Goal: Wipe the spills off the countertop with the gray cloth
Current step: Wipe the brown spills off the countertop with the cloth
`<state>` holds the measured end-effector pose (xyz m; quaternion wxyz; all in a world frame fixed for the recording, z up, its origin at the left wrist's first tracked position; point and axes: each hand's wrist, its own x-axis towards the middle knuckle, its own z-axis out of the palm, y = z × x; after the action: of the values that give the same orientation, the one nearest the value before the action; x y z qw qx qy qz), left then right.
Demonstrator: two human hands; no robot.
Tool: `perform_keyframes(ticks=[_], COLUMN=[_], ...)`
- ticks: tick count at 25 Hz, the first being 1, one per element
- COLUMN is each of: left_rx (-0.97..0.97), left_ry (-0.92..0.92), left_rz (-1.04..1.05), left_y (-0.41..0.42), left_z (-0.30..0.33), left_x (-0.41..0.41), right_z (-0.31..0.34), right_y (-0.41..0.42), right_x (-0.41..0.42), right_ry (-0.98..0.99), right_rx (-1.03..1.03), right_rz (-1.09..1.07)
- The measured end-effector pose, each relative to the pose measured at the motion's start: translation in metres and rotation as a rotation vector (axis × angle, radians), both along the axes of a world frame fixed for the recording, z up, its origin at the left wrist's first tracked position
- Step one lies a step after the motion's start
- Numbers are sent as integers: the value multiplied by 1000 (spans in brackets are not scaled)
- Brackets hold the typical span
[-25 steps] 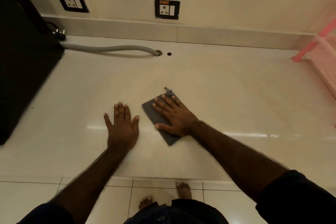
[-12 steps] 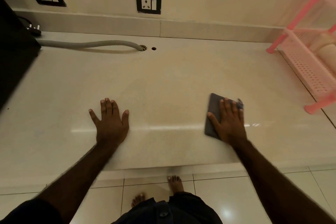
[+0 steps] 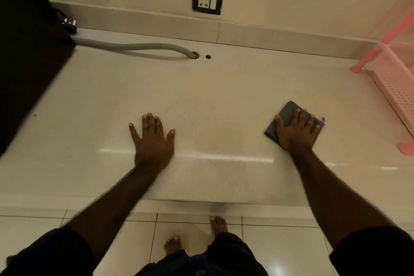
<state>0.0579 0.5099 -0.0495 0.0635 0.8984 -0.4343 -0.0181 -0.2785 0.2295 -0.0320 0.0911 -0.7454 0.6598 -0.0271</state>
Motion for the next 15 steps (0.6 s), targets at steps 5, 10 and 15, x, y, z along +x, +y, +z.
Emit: perform_keyframes(ticks=[5,10,15], left_rx=[-11,-34,-46], left_ry=[24,87,149], left_rz=[15,50,70], left_y=[-3,-5,-5], left_z=[1,3,6], left_x=[0,0,1], right_z=[3,6,8], right_y=[-26,-19,10], right_x=[90,175,186], right_ry=[19,85,106], right_rx=[-4,21,-31], right_rz=[359,908,1268])
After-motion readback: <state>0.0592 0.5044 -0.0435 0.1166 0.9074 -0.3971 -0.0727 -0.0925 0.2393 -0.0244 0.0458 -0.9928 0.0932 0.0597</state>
